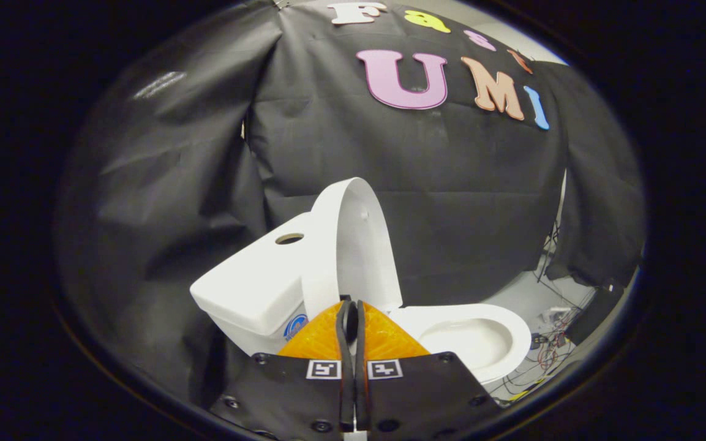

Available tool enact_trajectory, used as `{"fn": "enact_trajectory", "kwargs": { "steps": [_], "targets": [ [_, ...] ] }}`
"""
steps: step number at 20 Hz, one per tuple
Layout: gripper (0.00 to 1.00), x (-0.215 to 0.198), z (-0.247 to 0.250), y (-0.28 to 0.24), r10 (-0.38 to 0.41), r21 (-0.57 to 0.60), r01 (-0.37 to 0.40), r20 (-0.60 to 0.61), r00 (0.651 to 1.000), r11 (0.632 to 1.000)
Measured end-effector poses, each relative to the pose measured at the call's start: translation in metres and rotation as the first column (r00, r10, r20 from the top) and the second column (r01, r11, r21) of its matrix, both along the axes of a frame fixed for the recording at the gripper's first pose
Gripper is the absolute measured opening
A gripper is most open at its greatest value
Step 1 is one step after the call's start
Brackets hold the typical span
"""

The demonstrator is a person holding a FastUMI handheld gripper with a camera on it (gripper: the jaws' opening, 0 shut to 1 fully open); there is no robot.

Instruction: Open the toilet lid.

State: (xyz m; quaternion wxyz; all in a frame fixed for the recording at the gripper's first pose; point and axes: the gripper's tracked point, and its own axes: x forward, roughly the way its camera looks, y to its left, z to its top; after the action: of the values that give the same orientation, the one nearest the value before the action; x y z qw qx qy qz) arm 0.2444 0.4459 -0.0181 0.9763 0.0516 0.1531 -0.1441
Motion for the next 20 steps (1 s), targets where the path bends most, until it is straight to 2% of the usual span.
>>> {"fn": "enact_trajectory", "kwargs": {
  "steps": [13, 17, 20],
  "targets": [
    [0.02, 0.010, -0.004, 0.021, 0.000, 0.024, -0.001, 0.028, 1.000, 1.000],
    [0.02, 0.013, 0.002, 0.019, -0.007, -0.003, 0.007, 0.048, 0.999, 1.000],
    [0.18, 0.010, -0.001, 0.023, -0.027, 0.036, 0.023, 0.114, 0.993, 0.999]
  ]
}}
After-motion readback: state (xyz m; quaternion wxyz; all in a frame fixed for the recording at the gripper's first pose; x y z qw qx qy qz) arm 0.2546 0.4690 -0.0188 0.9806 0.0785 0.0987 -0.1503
